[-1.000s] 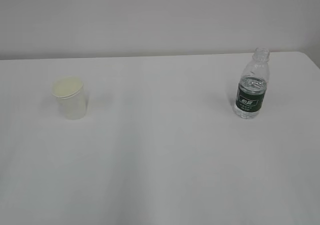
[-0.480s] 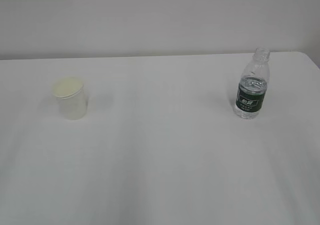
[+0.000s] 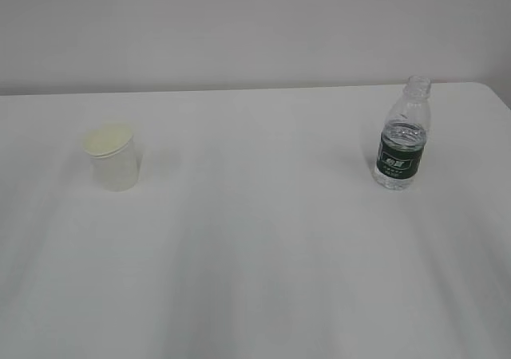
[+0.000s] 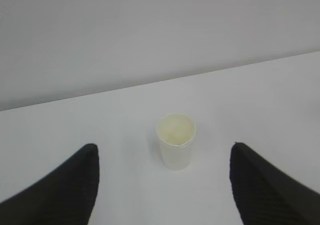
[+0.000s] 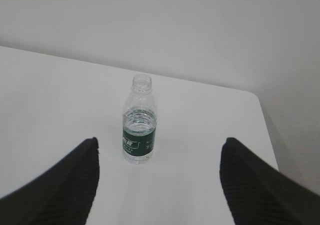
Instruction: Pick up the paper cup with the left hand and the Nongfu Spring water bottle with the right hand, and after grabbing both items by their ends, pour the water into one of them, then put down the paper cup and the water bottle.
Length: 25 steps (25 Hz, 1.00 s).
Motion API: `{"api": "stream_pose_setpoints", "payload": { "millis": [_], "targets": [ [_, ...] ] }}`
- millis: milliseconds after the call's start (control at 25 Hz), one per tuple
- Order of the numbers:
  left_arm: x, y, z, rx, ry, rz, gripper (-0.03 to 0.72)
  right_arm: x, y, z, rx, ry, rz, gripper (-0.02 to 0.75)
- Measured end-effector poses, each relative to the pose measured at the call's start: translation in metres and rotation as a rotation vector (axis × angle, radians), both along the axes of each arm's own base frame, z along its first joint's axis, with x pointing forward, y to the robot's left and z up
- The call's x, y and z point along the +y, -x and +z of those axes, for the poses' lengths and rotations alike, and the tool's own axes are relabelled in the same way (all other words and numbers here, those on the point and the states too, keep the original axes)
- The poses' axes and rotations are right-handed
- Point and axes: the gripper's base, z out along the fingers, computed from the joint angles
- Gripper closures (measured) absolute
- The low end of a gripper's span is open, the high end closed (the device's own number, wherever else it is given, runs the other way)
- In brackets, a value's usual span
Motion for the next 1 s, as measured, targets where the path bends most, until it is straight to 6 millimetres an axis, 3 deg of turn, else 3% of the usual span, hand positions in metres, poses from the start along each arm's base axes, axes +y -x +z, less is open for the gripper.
{"api": "stream_pose_setpoints", "payload": {
  "millis": [320,560,1000],
  "targets": [
    [-0.005,-0.021,-0.001,-0.034,-0.005,-0.016,0.101,0.005,-0.029,-0.003,-0.023,0.012,0.016,0.165],
    [-0.011,-0.042,-0.009,-0.028,-0.009,-0.03,0.101,0.01,-0.051,-0.018,-0.043,0.011,0.035,0.165],
    [-0.009,-0.065,-0.039,-0.024,0.005,-0.01,0.101,0.015,-0.072,-0.038,-0.059,0.001,0.055,0.165]
  ]
}}
